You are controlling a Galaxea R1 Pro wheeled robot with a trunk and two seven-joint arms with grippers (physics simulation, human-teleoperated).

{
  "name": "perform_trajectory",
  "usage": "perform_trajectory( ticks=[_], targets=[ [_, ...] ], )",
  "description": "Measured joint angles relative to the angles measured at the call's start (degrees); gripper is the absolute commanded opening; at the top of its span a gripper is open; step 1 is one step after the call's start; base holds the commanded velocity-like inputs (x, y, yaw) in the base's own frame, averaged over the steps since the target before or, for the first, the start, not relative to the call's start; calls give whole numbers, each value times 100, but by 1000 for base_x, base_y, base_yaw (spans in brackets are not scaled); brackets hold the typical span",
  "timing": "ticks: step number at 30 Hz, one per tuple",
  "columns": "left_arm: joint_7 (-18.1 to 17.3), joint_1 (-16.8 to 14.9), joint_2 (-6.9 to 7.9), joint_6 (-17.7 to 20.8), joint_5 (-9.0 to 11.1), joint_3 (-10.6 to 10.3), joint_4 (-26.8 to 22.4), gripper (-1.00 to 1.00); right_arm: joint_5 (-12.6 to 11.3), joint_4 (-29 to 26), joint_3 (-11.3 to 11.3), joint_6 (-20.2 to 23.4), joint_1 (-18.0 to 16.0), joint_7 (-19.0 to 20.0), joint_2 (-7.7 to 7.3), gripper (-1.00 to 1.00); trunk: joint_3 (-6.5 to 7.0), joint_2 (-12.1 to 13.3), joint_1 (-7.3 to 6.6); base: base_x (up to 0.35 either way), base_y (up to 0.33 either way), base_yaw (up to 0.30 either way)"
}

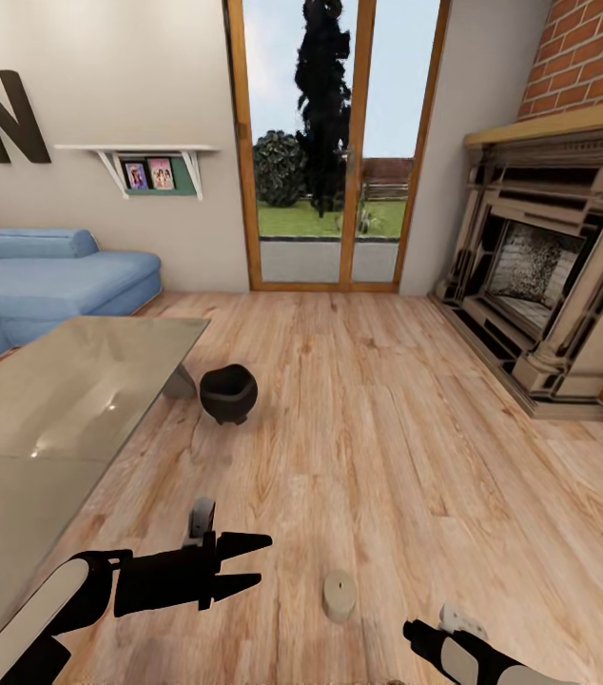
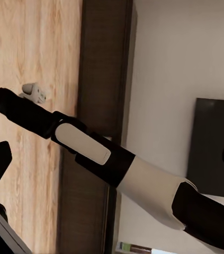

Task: Place each of the two pumpkins and all three candles from the living room inside a cabinet in the living room (use any cabinet), then make sure every cabinet is closed, and position the cauldron so it is next to a table in the living room.

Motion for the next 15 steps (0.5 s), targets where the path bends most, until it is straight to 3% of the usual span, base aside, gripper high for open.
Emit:
perform_trajectory(
  ticks=[15],
  targets=[
    [0, 0, -5, 0, 0, 9, 6, 100, 3, -5, 0, 111, 0, 31, 8, 100, -269, -602, 330, 0, 0, 0]
  ],
)
